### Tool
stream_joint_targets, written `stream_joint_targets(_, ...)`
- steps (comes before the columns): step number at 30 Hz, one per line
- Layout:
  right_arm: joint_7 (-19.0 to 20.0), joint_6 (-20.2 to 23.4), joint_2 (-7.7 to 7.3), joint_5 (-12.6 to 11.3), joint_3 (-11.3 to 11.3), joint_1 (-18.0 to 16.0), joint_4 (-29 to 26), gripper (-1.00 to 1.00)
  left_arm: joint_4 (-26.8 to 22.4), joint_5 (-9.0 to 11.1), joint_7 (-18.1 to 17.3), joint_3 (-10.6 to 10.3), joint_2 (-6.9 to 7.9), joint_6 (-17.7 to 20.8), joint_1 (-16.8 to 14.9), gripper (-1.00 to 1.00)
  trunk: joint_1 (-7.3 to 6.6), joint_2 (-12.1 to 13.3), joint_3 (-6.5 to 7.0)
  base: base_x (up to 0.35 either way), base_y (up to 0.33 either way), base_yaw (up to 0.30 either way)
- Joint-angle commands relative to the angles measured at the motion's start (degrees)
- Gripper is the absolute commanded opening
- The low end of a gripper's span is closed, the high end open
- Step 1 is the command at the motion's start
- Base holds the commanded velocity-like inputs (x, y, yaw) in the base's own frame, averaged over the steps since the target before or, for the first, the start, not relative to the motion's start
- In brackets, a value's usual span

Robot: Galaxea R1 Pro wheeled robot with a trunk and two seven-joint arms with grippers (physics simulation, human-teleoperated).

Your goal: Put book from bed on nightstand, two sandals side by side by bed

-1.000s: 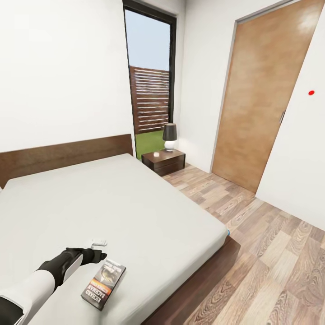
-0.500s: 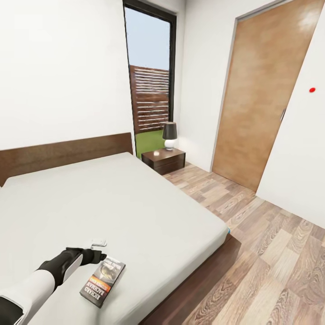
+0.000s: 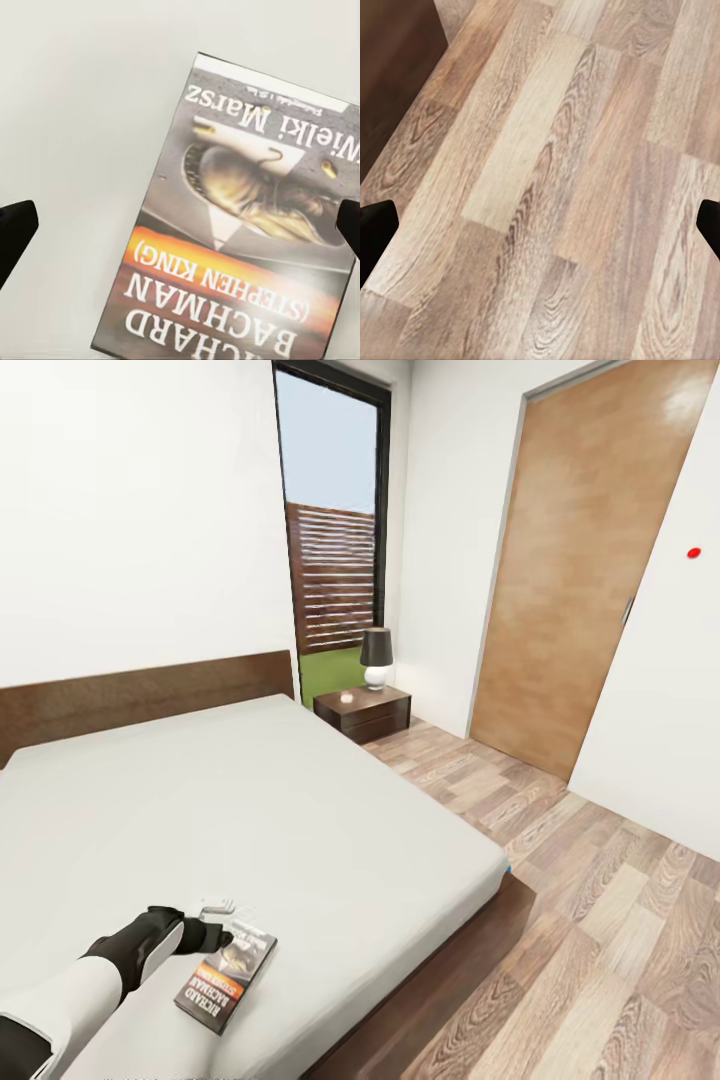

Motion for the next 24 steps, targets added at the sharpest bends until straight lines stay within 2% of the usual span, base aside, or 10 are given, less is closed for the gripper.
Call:
stream_joint_targets(1, 0.5, -0.1, 0.05, 0.6, -0.5, -0.1, 0.0, 1.00, -0.1, 0.1, -0.1, -0.2, 0.04, 0.6, 0.0, 1.00, 0.22, -0.4, -0.24, 0.000, 0.000, 0.000)
stream_joint_targets(14, 0.5, -0.1, 0.14, 0.7, -0.3, -0.1, 0.0, 1.00, -0.3, 0.1, -0.1, -0.2, 0.11, 1.9, -0.1, 1.00, 0.44, -0.8, -0.42, 0.000, 0.000, 0.000)
stream_joint_targets(24, 0.5, -0.1, 0.16, 0.6, 1.2, -0.1, 0.0, 1.00, -0.4, 0.2, -0.3, -0.2, 0.22, 1.9, -0.1, 1.00, 0.44, -0.8, -0.42, 0.000, 0.000, 0.000)
